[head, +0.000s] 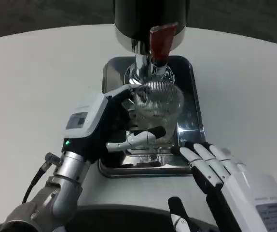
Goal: Grasp the cup under the faucet to collect the drink, then remove the cup.
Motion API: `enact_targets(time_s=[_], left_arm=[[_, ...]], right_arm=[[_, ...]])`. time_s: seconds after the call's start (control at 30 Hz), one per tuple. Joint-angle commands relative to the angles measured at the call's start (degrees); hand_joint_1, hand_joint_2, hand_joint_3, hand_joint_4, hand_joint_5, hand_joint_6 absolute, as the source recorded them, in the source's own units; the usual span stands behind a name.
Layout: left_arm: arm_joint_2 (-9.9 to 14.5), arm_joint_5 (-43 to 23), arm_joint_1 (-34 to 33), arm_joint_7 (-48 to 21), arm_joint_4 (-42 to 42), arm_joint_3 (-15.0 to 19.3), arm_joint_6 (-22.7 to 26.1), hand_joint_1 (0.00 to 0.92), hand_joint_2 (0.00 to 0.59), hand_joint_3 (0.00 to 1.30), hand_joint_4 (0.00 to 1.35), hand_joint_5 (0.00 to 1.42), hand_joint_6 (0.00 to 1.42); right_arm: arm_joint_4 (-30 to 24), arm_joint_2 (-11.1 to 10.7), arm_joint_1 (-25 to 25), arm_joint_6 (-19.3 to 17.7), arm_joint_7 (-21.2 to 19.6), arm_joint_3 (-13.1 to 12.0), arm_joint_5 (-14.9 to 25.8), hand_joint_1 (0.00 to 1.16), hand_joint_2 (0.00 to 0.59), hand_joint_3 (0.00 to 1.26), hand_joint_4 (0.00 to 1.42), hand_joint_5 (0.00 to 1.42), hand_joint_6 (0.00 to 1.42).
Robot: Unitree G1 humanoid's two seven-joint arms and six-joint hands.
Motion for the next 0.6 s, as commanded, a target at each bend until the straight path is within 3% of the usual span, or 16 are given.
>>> enact_targets(time_s=[0.03, 0.17, 0.33, 0.5, 0.6], left_arm=[[0.31, 0.44, 1.78, 0.57, -0.34, -0.84, 1.30, 0.305, 0.066, 0.23, 0.30, 0.59, 0.50], [0.14, -0.67, 2.10, 0.49, -1.09, -0.31, 0.26, 0.217, 0.049, 0.12, 0.15, 0.48, 0.32], [1.21, -3.92, 5.04, -0.29, -4.76, 1.98, -2.90, 0.013, 0.001, 0.08, 0.11, 0.43, 0.25], [3.21, -8.82, 11.15, -2.76, -14.04, 6.69, -4.99, 0.000, 0.000, 0.07, 0.09, 0.41, 0.24], [4.42, -13.82, 15.86, -7.23, -22.64, 10.69, -4.43, 0.000, 0.000, 0.02, 0.03, 0.32, 0.17]], right_arm=[[-0.12, 0.59, 0.21, -0.11, 0.83, 0.41, -0.50, 0.42, 0.506, 0.18, 0.11, 0.10, 0.14], [-0.38, 0.74, 0.38, -0.02, 1.07, 0.44, -0.69, 0.41, 0.502, 0.18, 0.11, 0.11, 0.14], [-0.16, 1.19, 0.21, 0.16, 0.81, 0.53, -0.86, 0.41, 0.498, 0.19, 0.12, 0.11, 0.15], [0.37, 1.59, -0.49, 0.30, 0.76, 0.49, -0.81, 0.41, 0.497, 0.19, 0.12, 0.12, 0.16], [0.66, 1.87, -0.99, 0.38, 0.88, 0.51, -0.83, 0.41, 0.497, 0.19, 0.12, 0.12, 0.16]])
